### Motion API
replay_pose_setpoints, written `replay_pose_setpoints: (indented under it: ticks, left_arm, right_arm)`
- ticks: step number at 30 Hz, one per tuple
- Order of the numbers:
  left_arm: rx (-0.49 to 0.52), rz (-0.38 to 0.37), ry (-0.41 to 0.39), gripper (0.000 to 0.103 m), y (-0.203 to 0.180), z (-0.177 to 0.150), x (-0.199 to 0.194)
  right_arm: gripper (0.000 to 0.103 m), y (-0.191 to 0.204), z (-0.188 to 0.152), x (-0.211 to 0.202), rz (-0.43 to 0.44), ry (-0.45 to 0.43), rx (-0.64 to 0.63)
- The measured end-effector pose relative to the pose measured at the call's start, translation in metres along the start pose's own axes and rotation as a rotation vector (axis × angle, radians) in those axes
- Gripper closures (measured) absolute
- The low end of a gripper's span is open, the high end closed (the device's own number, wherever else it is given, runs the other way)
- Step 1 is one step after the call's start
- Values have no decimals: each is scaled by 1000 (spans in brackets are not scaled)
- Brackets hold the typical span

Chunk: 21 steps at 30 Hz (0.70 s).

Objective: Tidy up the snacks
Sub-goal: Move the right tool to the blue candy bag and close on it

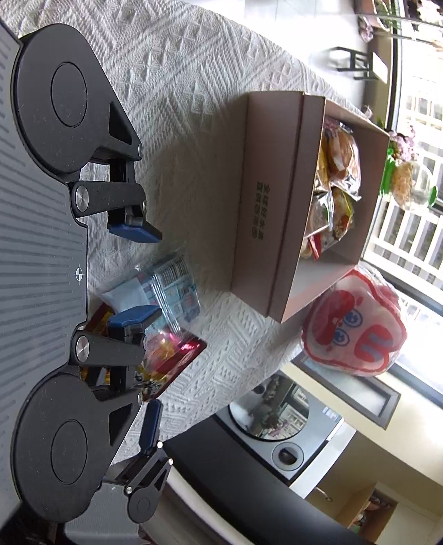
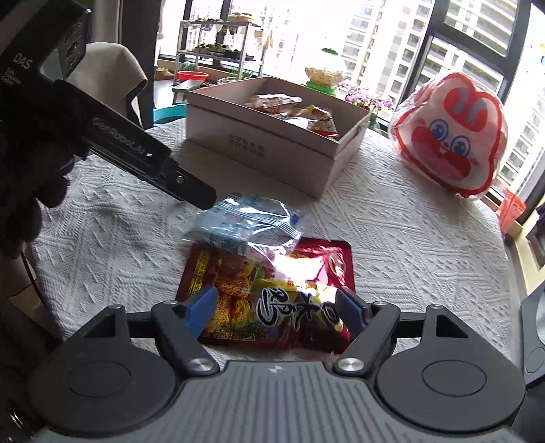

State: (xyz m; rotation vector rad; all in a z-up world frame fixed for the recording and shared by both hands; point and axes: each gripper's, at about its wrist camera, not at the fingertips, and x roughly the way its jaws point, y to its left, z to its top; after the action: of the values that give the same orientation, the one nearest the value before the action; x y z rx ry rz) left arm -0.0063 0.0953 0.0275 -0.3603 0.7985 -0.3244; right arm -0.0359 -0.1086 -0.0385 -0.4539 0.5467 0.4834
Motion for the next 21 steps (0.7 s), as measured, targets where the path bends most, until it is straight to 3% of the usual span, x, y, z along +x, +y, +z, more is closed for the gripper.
replay_pose_setpoints:
  ticks: [5, 9, 12, 15, 21]
  left_arm:
    - [6, 43, -28, 57, -5, 1, -6]
    - [51, 146, -54, 57, -6, 2, -12]
    - [66, 195, -57, 57, -4, 3, -14]
    - [66, 196, -56, 59, -2, 3, -17]
    - [72, 205, -55, 60, 1, 4, -19]
  right_arm:
    - [26, -29, 1, -4, -90, 8, 102]
    - [26, -40, 18, -12, 81, -34, 217]
    - [25, -36, 37, 9, 200, -23, 272]
    - [25, -22, 53, 41, 193, 29, 269]
    - [21, 15, 61, 62, 160, 25, 116]
